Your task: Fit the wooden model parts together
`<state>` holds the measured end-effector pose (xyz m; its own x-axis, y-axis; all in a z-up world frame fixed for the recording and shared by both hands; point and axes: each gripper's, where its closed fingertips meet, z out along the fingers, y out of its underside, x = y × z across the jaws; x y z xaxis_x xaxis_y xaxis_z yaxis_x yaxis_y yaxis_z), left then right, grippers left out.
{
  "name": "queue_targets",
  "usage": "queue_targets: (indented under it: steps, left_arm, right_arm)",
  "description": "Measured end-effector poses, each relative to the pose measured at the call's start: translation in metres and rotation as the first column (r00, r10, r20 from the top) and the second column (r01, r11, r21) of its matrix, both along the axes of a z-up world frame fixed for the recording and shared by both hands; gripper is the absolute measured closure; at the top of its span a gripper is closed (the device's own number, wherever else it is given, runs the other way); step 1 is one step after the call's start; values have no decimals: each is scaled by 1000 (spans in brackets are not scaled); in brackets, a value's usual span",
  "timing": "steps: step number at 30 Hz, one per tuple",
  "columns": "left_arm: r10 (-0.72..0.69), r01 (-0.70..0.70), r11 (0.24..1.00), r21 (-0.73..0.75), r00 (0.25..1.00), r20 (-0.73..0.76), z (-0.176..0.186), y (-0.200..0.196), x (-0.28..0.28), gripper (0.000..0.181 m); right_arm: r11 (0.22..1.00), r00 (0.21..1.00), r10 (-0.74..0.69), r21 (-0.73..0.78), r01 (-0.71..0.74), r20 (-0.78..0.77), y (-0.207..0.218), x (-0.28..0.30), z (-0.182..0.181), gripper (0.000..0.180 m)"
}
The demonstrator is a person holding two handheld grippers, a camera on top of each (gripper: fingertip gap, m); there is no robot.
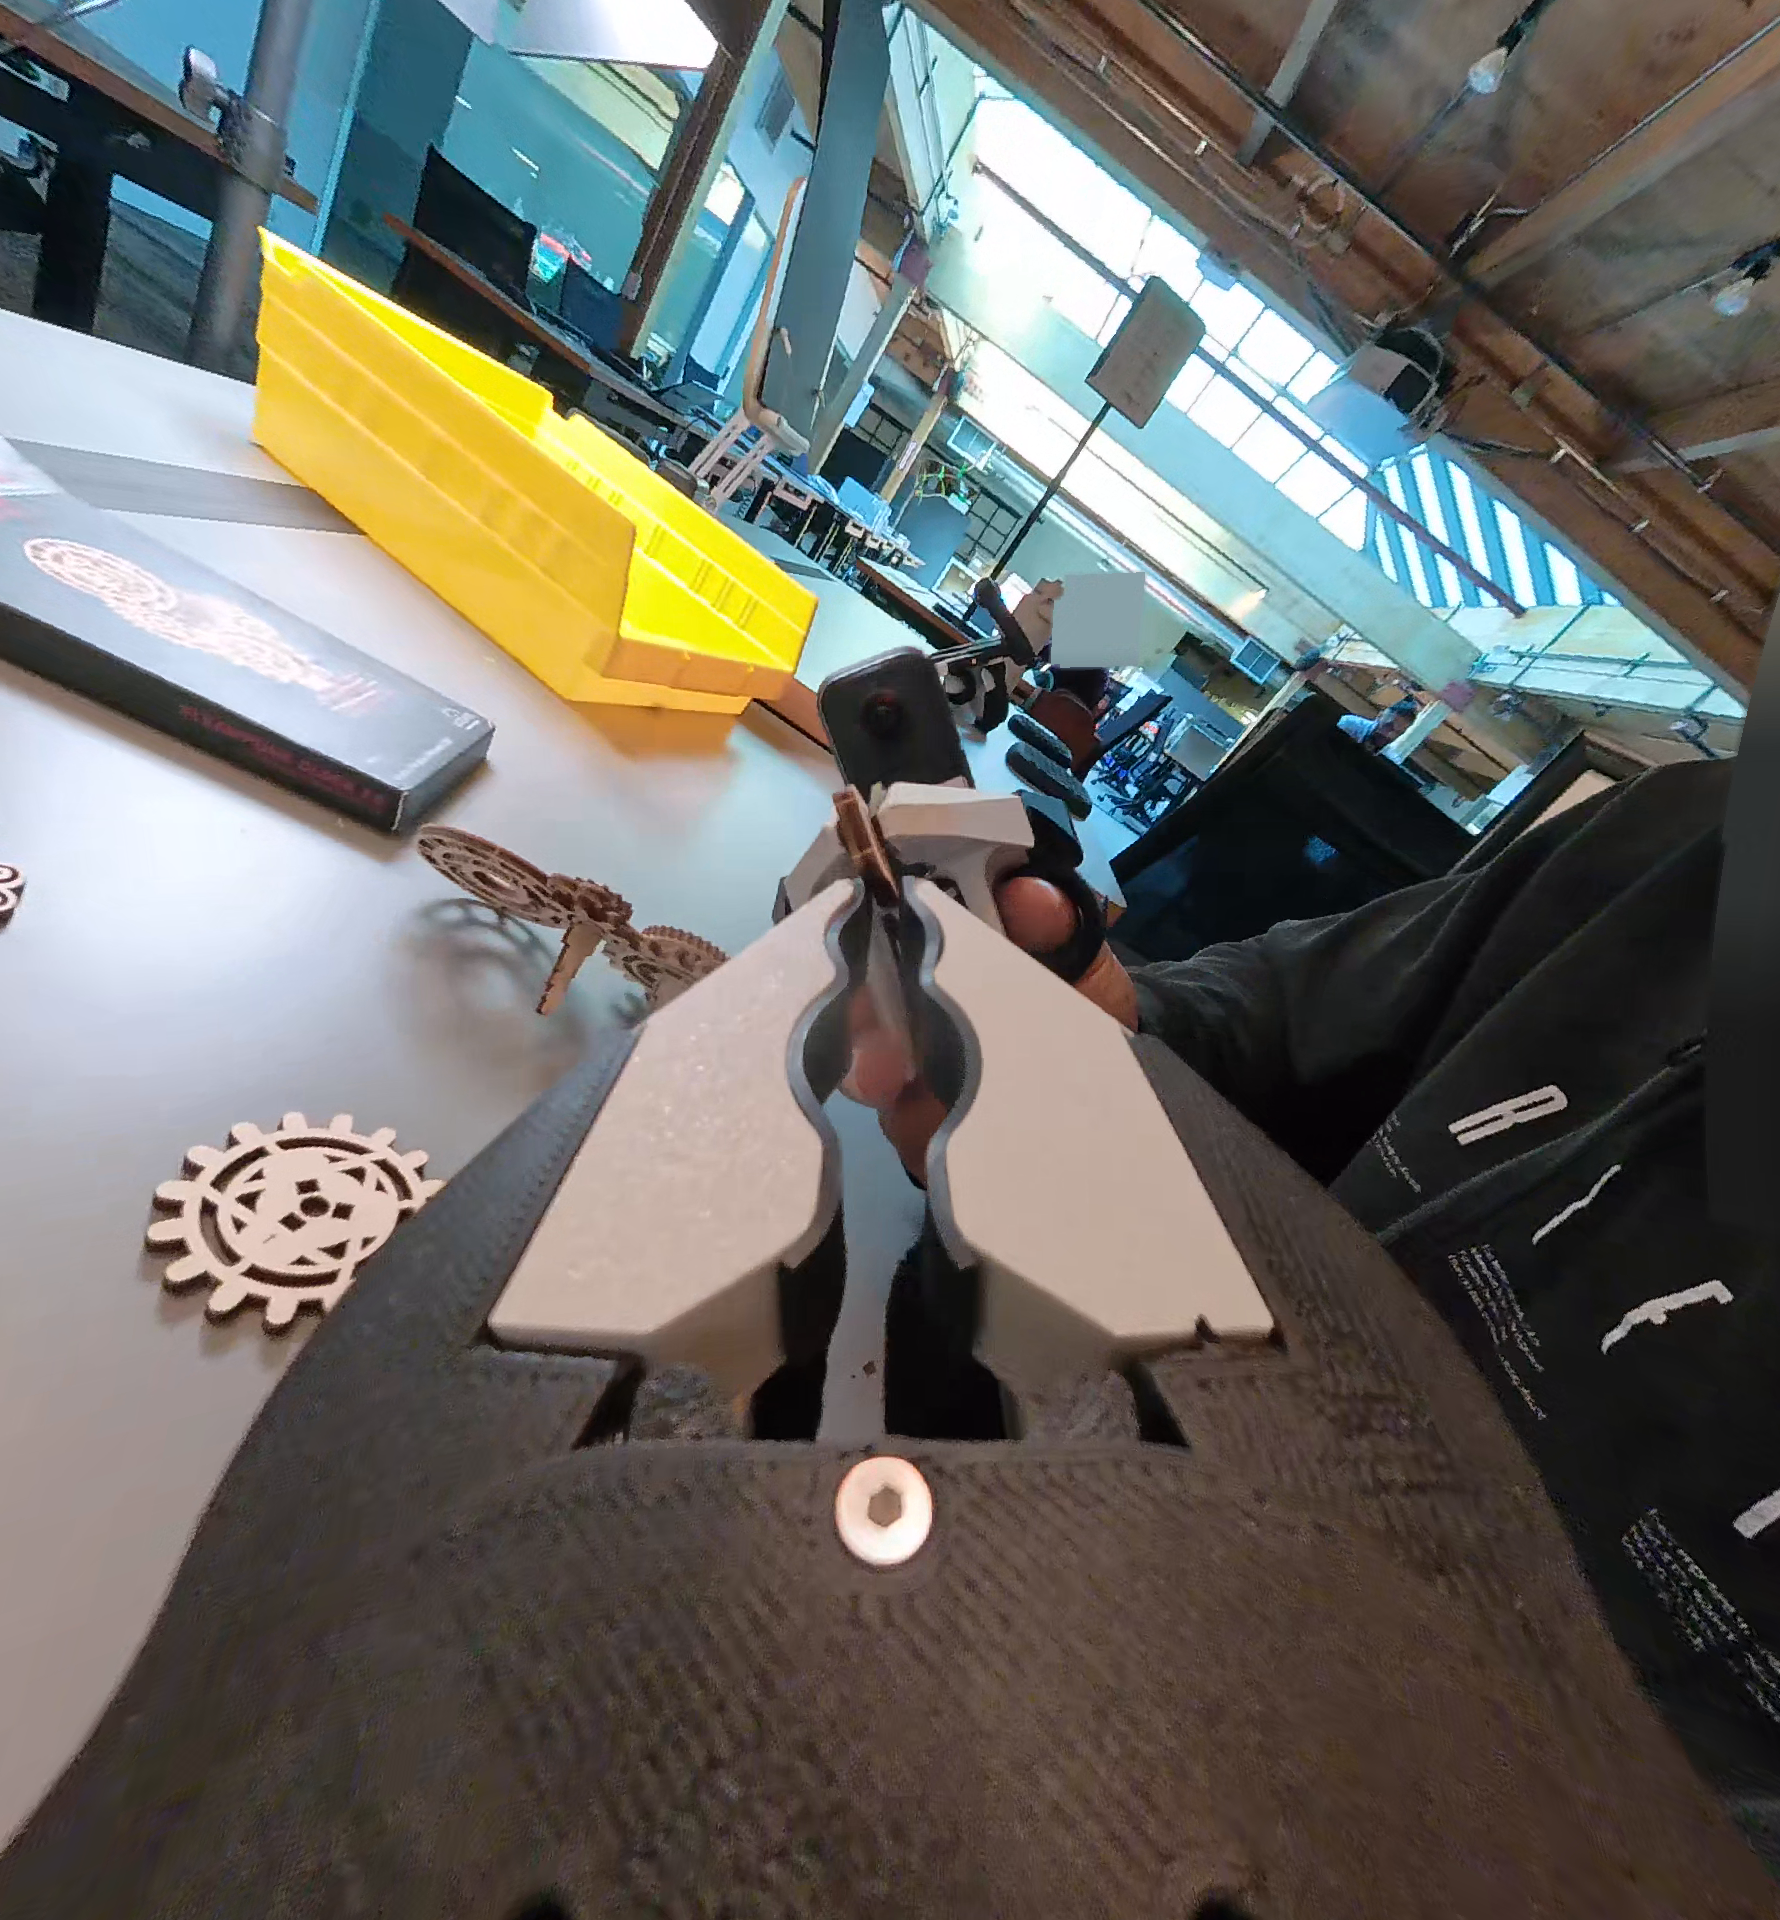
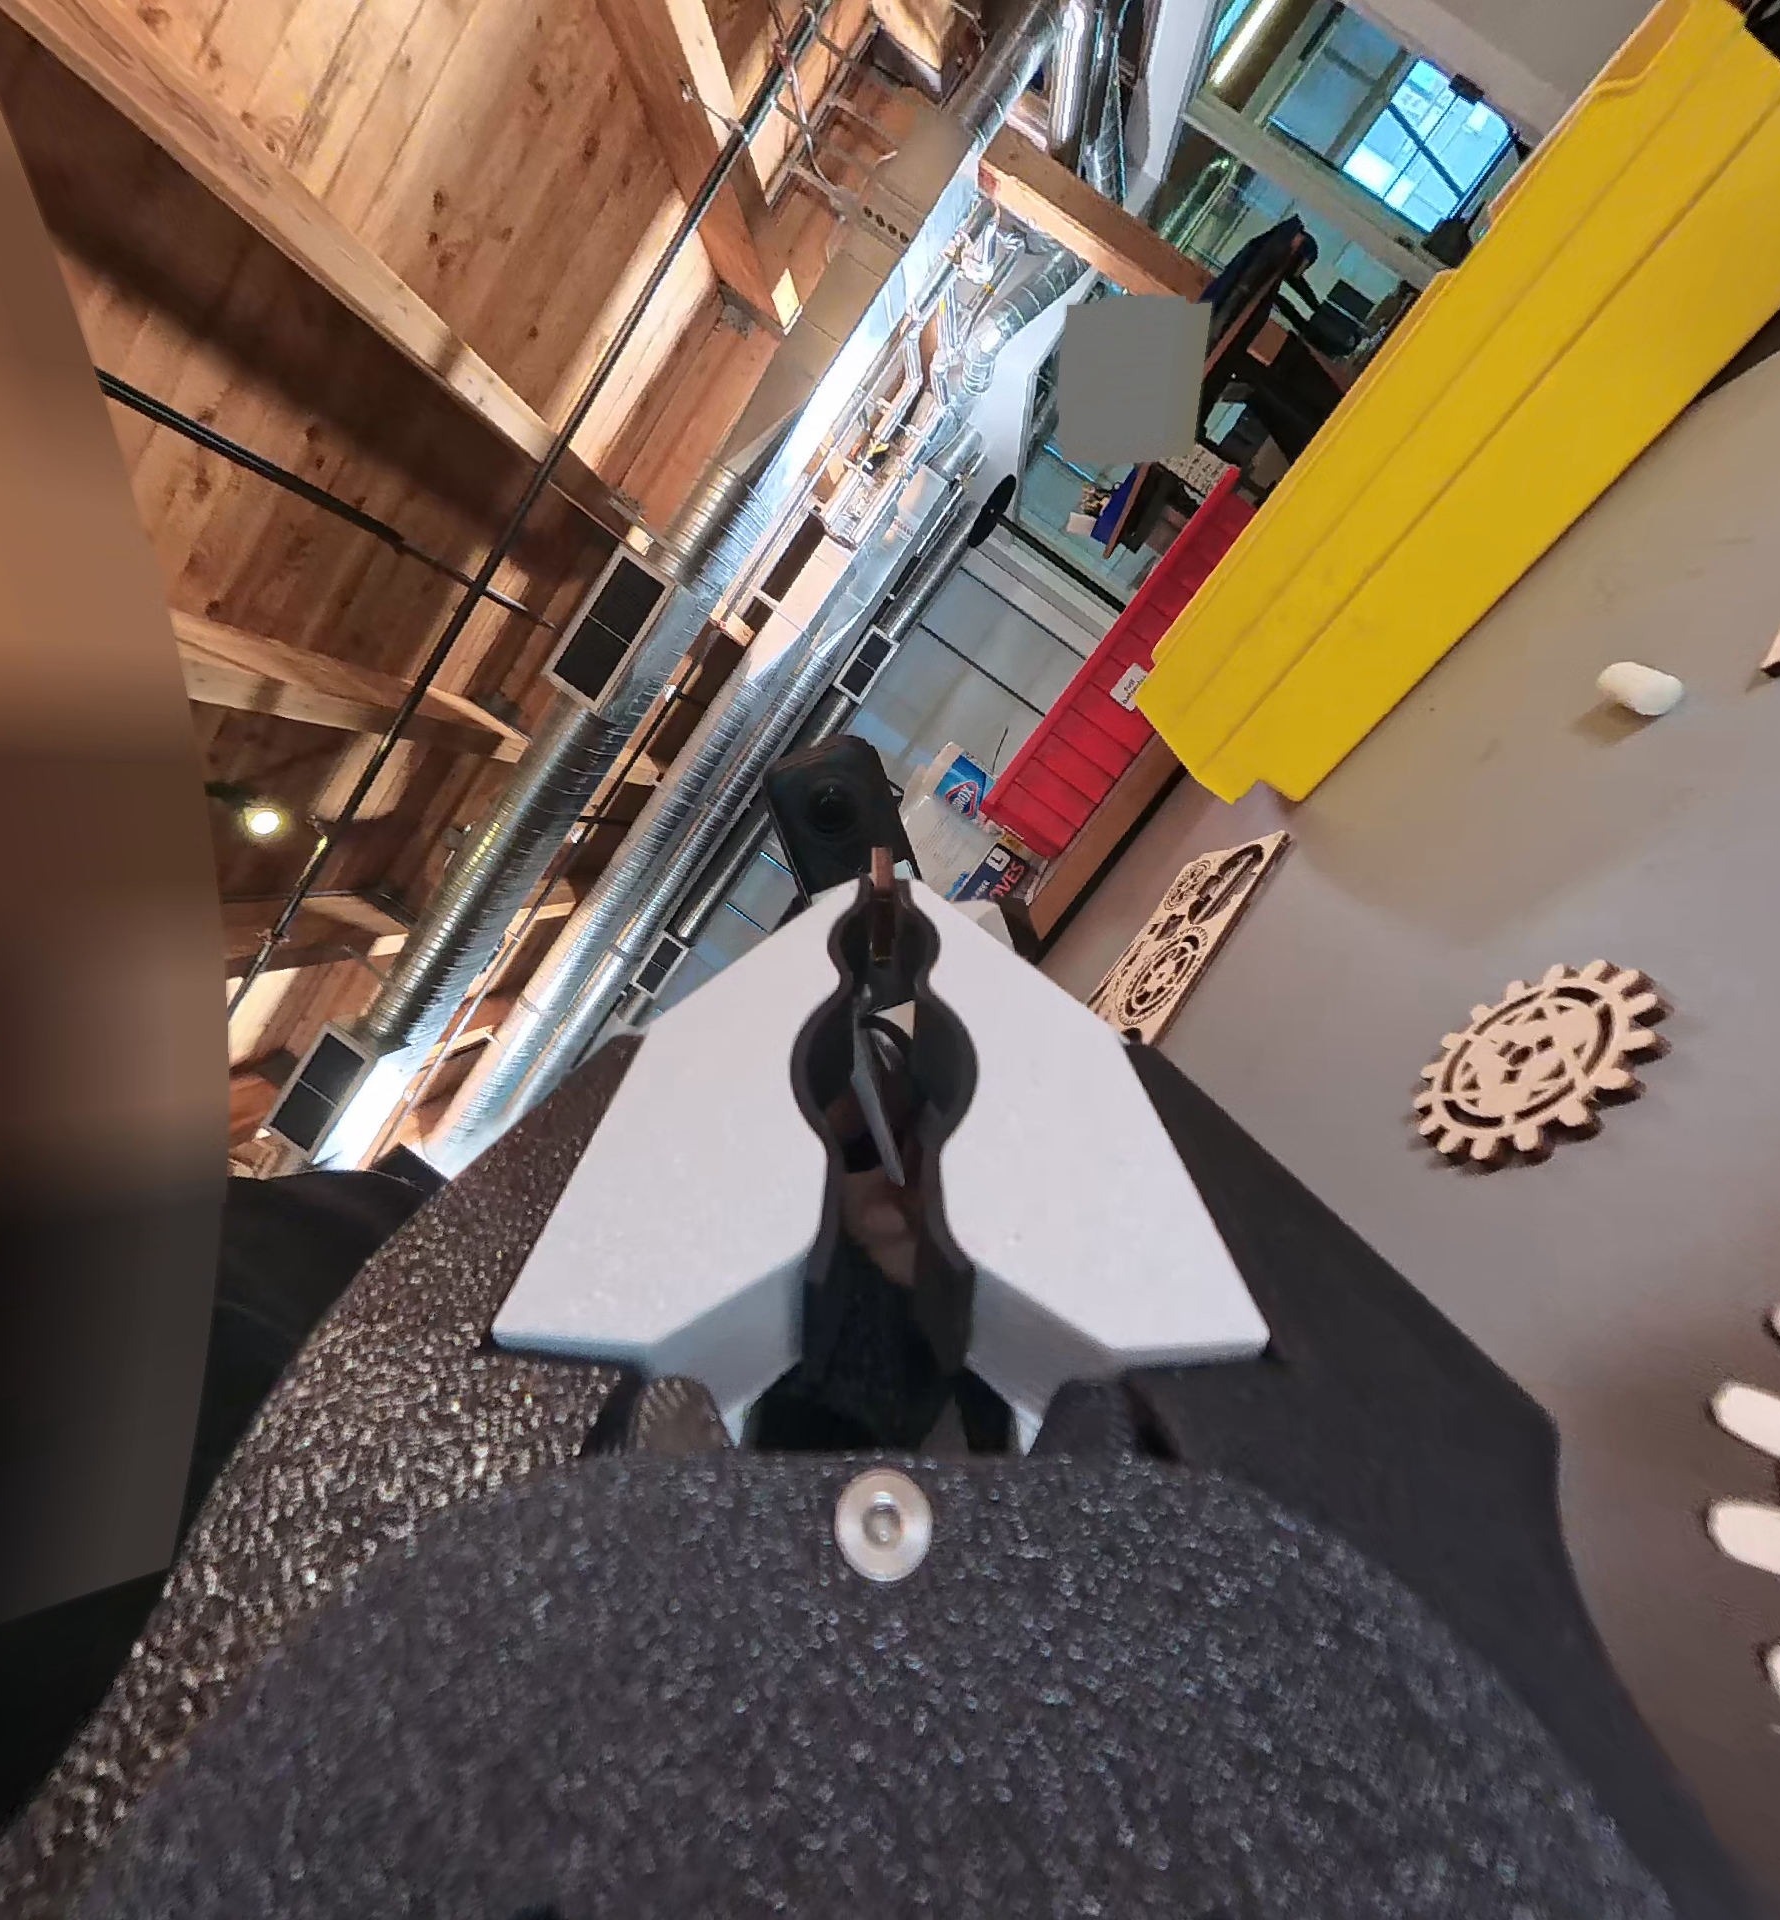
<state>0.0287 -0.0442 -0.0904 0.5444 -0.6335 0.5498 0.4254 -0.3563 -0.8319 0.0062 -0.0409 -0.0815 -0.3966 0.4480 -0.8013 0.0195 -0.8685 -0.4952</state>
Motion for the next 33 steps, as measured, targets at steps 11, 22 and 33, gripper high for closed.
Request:
queue_targets:
  steps: [11, 22, 33]
  left_arm:
    - [116, -103, 993, 59, 943, -313, -13, 1, -9, 179]
    - [289, -162, 955, 247, 686, -667, -19, 3, -13, 179]
    - [375, -74, 922, 381, 424, -825, -26, 3, -18, 179]
  right_arm:
    - [975, 996, -10, 221, -11, 91, -4, -2, -8, 176]
    - [905, 982, -127, 422, 57, 140, -5, -4, -13, 173]
    - [934, 977, -136, 351, 71, 165, -8, -5, -19, 174]
